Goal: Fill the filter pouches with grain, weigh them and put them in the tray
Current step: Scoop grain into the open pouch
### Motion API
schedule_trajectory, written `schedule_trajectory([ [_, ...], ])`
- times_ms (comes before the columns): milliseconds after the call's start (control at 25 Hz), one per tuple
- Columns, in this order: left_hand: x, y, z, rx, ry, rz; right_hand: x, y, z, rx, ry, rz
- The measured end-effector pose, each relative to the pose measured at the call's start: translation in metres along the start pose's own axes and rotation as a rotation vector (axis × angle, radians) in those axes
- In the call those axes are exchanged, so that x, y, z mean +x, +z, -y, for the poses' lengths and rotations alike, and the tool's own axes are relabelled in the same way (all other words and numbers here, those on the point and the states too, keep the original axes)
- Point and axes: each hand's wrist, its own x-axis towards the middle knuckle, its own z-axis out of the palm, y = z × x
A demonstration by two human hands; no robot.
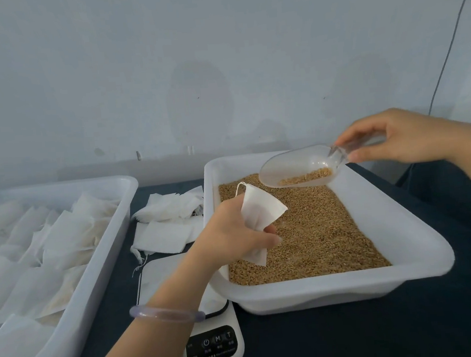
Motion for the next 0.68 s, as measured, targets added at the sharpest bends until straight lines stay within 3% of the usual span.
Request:
schedule_trajectory([
  [520,-0.005,-0.012,-0.004,-0.213,0.01,0.207,0.01,-0.003,0.017,-0.067,-0.08,0.028],
  [680,0.001,-0.005,-0.003,-0.101,-0.051,0.169,0.01,-0.003,0.024,-0.132,-0.101,0.064],
])
